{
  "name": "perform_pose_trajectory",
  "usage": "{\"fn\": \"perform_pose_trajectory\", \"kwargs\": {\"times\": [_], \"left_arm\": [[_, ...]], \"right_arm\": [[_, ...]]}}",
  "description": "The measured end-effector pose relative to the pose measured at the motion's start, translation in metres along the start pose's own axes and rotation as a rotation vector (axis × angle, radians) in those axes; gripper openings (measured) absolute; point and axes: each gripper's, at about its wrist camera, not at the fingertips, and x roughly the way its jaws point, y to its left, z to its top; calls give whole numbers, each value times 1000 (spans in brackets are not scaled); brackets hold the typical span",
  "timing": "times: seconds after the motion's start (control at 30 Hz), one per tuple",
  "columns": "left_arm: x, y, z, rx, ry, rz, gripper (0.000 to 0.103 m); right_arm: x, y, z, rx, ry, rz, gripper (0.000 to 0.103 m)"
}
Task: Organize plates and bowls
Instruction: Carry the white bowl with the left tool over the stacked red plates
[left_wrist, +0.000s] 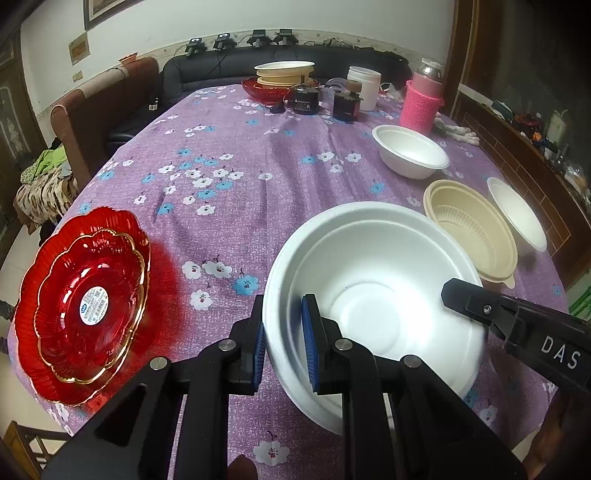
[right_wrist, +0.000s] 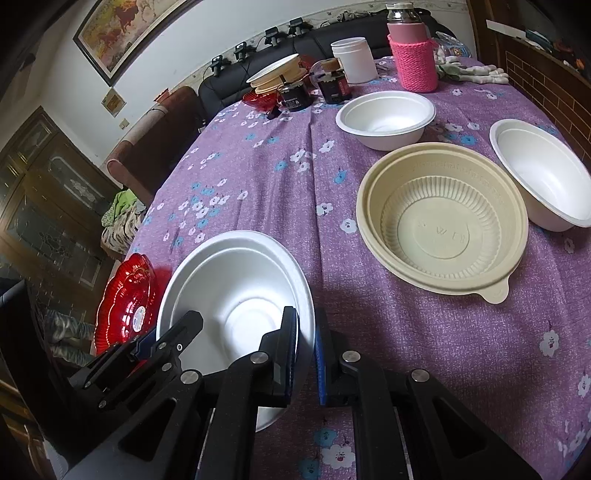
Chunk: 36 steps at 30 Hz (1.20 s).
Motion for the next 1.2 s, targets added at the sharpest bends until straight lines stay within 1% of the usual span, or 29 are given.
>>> {"fn": "perform_pose_trajectory", "kwargs": {"times": [0.7,0.97,1.2], "left_arm": [[-10,17,0,-28,-19,11,16],[-14,26,0,-47,-26,22,16],[-19,40,0,-78,-40,47,16]], "right_arm": [[-2,21,4,-46,-7,9,9],[1,31,6,-68,-5,18,9],[3,47,8,-96,-5,38,9]]}}
